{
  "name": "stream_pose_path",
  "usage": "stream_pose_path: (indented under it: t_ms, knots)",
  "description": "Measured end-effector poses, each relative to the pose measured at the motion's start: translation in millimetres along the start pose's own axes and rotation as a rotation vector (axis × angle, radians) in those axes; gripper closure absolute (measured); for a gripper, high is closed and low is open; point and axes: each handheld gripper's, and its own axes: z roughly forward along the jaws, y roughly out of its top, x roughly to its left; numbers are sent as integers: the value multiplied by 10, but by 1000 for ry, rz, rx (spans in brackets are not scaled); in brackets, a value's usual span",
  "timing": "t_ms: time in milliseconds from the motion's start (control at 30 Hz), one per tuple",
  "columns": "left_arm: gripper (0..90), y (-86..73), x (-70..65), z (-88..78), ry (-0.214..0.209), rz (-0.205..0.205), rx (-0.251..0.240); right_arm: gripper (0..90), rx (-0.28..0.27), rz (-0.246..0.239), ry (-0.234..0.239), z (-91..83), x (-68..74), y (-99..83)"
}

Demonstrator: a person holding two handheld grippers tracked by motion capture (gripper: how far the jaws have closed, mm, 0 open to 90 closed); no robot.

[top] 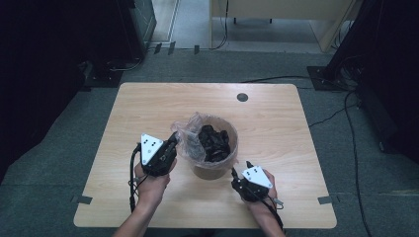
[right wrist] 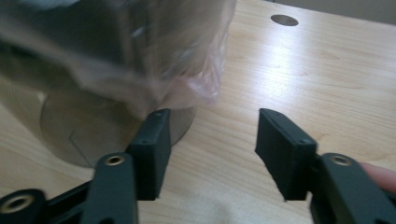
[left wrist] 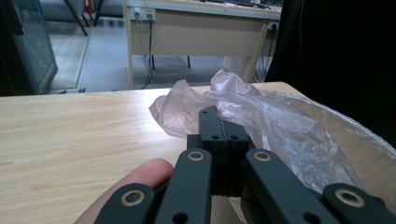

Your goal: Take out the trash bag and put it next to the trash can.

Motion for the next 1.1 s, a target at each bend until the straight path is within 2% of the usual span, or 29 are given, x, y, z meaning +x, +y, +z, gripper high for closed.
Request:
stream_pose_path:
  t_ms: [100,200,300,367,500,567,667,767,833,967,1033,1100]
  knots:
    - [900,-46,-31,-5,-10,-6,10,405,-19,-15,-44,23,76,-14]
    - [900,-83,-46,1,-16,-16,15,395,-6,-21,-43,61,112,-19]
    - [900,-86,-23,2,-14,-29,18,375,43,-35,-46,139,137,-60]
    - [900,-84,-24,2,-12,-27,18,375,63,-37,-71,195,144,-87]
    - [900,-87,-36,11,-13,-21,20,383,24,-6,-132,237,118,-28]
    - [900,-89,-31,17,-13,-23,22,444,-7,0,-143,240,108,-1]
    - [900,-88,-27,16,-11,-26,24,576,-46,-30,-155,247,128,31]
    - [900,-78,-24,5,-9,-31,20,780,-79,-28,-131,256,149,66]
    - [900,-70,-22,-1,-12,-30,20,882,-91,-16,-109,261,161,91]
    - [900,-31,-13,-11,-18,-30,16,900,-125,26,-100,231,111,212]
    - [900,10,-3,-11,-41,-54,21,900,-149,48,-108,192,62,303]
    - [900,67,-10,-11,-57,-52,24,900,-172,77,-105,151,-2,398]
